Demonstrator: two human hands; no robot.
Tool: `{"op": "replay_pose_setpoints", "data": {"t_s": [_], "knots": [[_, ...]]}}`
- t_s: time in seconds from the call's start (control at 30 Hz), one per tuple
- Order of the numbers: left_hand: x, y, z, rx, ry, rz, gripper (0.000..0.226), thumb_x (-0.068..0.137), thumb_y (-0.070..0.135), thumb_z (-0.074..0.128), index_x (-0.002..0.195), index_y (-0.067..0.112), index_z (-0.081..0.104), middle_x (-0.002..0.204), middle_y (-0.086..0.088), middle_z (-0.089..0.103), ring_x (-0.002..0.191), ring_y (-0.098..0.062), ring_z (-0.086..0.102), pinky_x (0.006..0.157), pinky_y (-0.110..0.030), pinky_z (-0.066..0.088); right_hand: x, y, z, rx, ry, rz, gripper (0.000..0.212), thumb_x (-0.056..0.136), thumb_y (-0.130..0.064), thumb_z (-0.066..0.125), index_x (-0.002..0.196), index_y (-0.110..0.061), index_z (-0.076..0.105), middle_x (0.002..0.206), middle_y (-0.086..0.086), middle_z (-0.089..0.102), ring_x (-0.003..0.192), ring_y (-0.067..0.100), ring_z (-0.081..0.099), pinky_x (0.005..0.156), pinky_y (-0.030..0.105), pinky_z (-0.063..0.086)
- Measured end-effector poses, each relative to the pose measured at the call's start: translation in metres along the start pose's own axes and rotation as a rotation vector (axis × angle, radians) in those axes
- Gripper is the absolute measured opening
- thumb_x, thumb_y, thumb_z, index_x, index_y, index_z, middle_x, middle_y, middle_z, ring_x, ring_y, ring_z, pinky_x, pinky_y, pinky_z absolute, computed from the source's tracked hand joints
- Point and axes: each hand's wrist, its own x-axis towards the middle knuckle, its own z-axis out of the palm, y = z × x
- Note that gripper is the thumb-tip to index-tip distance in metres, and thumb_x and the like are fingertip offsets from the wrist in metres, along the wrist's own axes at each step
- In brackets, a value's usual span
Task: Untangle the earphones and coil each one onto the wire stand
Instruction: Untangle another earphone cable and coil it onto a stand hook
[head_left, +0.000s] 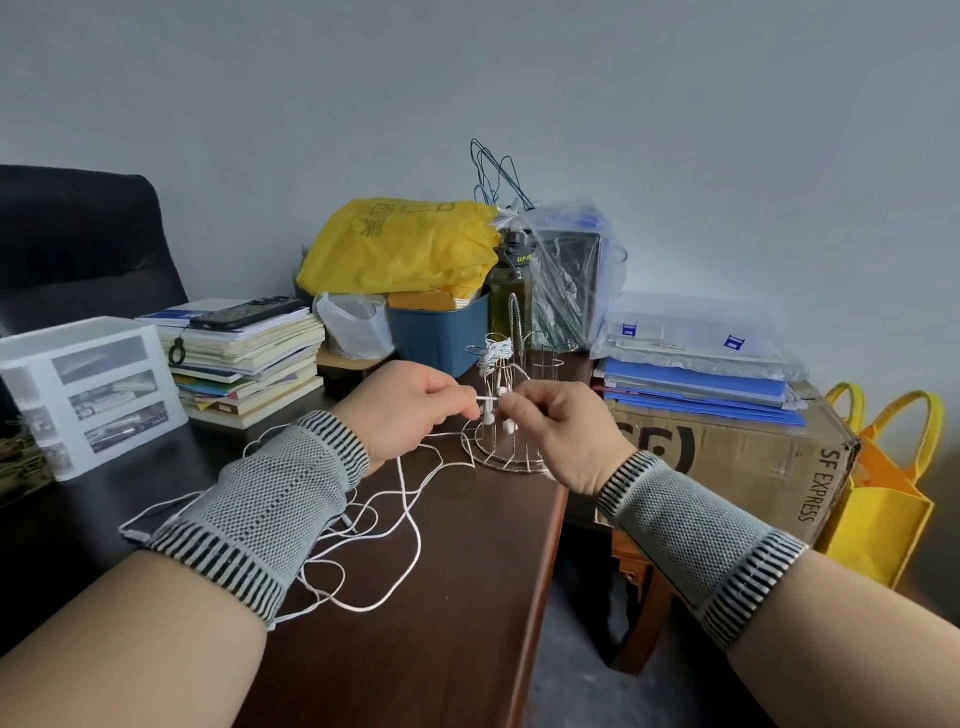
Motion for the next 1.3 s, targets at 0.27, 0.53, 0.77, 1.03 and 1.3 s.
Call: {"op": "replay_pose_setpoints", "data": {"t_s": [0.27, 0.53, 0.77, 1.03, 1.3], "knots": [[0.0, -0.015, -0.032, -0.191, 0.143, -0.112, 0.021, 0.096, 0.018, 0.057, 0.085, 0.004, 0.068, 0.044, 0.011, 0.029, 0.039, -0.003, 0.022, 0.04, -0.017, 0.016, -0.007, 0.045, -0.034, 0.057, 0.247, 0.284, 0.028, 0.096, -0.029, 0.054, 0.081, -0.01, 0.068, 0.07, 0.007, 0.067, 0.065, 0.024, 0.061, 0.065, 0.036, 0.055], [0.003, -0.005, -0.015, -0.214, 0.103, -0.084, 0.022, 0.095, 0.019, 0.059, 0.08, 0.007, 0.069, 0.046, 0.009, 0.028, 0.041, -0.005, 0.022, 0.039, -0.018, 0.016, 0.006, 0.002, -0.014, 0.069, 0.14, 0.157, 0.026, 0.096, -0.029, 0.053, 0.114, -0.017, 0.067, 0.109, -0.001, 0.067, 0.102, 0.015, 0.062, 0.096, 0.03, 0.046], [0.007, 0.007, -0.003, -0.165, 0.068, -0.043, 0.026, 0.095, 0.015, 0.058, 0.07, 0.011, 0.064, 0.046, 0.008, 0.029, 0.039, -0.006, 0.024, 0.037, -0.018, 0.019, 0.018, -0.031, 0.006, 0.099, 0.028, -0.05, 0.025, 0.098, -0.026, 0.053, 0.08, -0.014, 0.066, 0.057, -0.012, 0.049, 0.053, 0.0, 0.045, 0.06, 0.026, 0.039], [0.001, -0.008, -0.033, -0.103, 0.157, -0.087, 0.019, 0.092, 0.021, 0.063, 0.08, 0.009, 0.071, 0.047, 0.008, 0.032, 0.041, -0.008, 0.025, 0.04, -0.02, 0.02, 0.011, 0.016, -0.027, 0.127, 0.243, 0.32, 0.031, 0.097, -0.032, 0.052, 0.084, -0.005, 0.064, 0.065, 0.008, 0.059, 0.05, 0.015, 0.045, 0.05, 0.029, 0.042], [0.009, -0.004, -0.019, -0.175, 0.136, -0.083, 0.02, 0.093, 0.019, 0.063, 0.079, 0.008, 0.07, 0.05, 0.005, 0.028, 0.043, -0.009, 0.022, 0.038, -0.018, 0.018, 0.008, 0.015, -0.027, -0.163, 0.06, 0.329, 0.028, 0.098, -0.032, 0.048, 0.099, -0.012, 0.067, 0.073, -0.004, 0.061, 0.066, 0.011, 0.056, 0.063, 0.024, 0.045]]}}
